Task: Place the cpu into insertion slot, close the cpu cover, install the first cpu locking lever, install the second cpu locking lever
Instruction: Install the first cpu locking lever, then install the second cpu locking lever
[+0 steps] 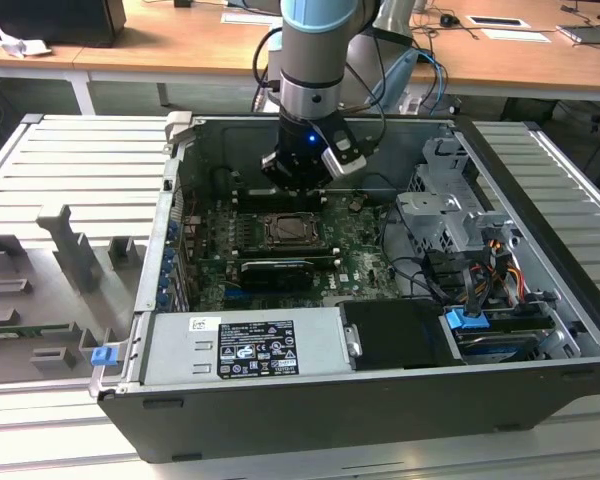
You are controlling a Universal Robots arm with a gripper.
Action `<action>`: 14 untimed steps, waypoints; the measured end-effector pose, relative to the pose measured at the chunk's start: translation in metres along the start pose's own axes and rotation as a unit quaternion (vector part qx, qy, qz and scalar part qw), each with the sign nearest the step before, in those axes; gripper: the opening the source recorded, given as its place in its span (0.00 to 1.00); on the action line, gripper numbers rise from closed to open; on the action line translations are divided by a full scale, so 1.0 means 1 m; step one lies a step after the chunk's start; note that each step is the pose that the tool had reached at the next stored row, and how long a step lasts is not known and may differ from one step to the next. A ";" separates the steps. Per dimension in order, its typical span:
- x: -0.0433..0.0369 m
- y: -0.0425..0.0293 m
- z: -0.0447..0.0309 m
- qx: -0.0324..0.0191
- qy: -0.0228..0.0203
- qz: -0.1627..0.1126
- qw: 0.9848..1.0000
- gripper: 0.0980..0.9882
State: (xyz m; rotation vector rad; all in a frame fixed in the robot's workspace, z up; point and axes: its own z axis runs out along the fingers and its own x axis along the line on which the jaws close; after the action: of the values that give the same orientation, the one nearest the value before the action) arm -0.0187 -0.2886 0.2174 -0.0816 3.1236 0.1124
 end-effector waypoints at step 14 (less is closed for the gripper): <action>0.0005 -0.0096 -0.0007 0.000 0.000 0.000 1.000 0.01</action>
State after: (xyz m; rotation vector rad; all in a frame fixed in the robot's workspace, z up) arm -0.0187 -0.2982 0.2174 -0.0816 3.1236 0.1123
